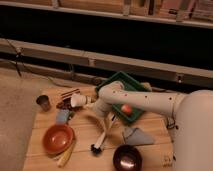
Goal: Wipe purple bowl with brush
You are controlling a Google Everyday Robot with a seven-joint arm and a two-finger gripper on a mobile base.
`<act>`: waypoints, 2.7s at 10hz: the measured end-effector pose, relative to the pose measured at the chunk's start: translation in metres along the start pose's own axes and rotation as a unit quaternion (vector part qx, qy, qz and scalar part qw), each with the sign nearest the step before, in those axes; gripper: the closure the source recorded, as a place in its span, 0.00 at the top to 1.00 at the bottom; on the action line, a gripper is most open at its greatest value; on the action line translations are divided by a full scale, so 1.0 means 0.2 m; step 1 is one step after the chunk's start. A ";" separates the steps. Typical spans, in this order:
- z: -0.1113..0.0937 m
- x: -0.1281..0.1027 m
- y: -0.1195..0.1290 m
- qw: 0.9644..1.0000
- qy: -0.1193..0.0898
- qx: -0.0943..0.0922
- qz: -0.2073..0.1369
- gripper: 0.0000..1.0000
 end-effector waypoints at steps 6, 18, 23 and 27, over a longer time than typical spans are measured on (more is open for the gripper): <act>0.00 0.00 0.00 1.000 0.000 0.000 0.001 1.00; 0.01 0.03 0.02 1.000 -0.010 -0.007 0.007 0.81; 0.01 0.03 0.02 1.000 -0.010 -0.007 0.007 0.80; -0.02 -0.01 0.01 1.000 -0.005 -0.002 0.001 0.80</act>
